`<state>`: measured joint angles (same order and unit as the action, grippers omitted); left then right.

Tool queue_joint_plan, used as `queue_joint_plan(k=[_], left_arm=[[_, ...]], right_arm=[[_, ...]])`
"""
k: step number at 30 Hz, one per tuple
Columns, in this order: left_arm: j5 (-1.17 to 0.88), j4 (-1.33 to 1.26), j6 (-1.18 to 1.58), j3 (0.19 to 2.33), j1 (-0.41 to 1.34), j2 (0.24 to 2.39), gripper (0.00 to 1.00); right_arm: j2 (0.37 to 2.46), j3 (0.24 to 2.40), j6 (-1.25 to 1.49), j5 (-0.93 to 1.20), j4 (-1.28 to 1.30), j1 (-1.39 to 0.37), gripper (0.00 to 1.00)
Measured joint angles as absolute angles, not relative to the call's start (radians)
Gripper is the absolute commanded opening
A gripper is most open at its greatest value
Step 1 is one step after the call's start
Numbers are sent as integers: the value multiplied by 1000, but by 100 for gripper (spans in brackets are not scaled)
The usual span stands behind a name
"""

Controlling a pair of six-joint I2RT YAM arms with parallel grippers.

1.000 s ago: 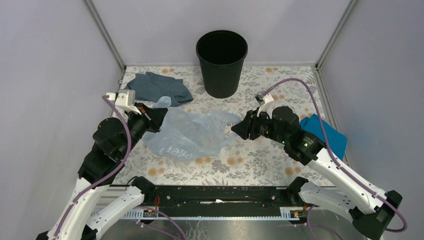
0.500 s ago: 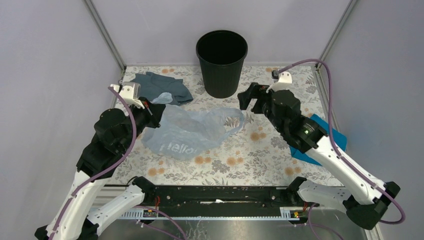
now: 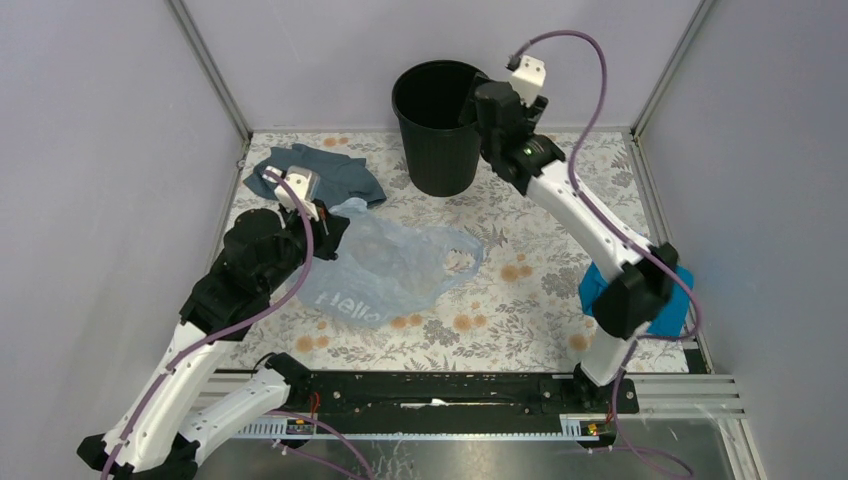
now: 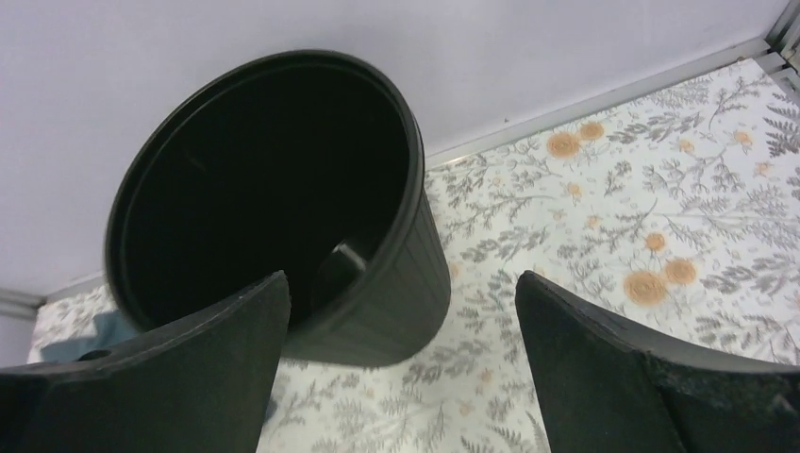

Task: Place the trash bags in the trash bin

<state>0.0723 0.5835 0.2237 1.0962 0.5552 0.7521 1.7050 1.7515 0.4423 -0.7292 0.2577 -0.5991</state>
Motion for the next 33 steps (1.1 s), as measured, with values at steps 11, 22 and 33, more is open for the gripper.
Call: queue_joint_plan(k=[11,22,33], left_arm=[[-19,548,199,998,555,742,0],[-73,535,207,991,555,685,0],[-67,528,209,1003,555,682,0]], right_arm=[[2117,2192,451,-717,402,-542,83],[2147,2190,523,-723,439,-541,41],[2115,2143,538,-688,450,-537,0]])
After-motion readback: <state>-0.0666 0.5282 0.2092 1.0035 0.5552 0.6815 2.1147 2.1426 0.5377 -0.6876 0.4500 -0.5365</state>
